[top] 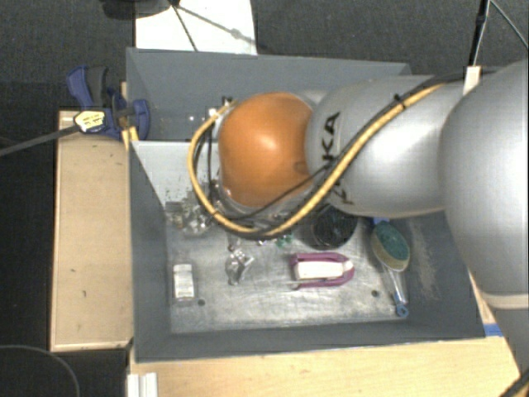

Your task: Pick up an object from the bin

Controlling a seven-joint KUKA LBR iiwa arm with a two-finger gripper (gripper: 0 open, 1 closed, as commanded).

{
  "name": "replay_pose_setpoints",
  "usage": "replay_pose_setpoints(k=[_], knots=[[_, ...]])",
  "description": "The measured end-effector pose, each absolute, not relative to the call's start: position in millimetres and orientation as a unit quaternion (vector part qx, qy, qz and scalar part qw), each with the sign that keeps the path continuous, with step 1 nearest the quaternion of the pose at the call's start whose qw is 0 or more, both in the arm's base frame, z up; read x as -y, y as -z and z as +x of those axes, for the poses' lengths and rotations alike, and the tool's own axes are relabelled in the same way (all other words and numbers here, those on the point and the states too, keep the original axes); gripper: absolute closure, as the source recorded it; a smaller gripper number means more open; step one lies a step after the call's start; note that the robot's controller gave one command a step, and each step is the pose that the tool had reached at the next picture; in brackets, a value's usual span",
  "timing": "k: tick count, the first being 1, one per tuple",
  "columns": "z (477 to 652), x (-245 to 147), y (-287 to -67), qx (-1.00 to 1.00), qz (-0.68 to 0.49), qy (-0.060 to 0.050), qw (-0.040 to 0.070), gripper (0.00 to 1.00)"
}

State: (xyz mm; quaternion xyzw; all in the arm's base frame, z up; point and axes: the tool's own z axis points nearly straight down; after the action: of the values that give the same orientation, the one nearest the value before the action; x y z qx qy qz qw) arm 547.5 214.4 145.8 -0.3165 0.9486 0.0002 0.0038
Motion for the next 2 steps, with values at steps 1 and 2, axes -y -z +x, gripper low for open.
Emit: replay_pose_setpoints(k=[1, 2], knots=[[512.5, -252.9, -92.6, -0.885, -0.465, 0.000, -0.001, 0.00], [573.6, -245.2, -69.7, -0.898, -0.439, 0.003, -0.002, 0.00]])
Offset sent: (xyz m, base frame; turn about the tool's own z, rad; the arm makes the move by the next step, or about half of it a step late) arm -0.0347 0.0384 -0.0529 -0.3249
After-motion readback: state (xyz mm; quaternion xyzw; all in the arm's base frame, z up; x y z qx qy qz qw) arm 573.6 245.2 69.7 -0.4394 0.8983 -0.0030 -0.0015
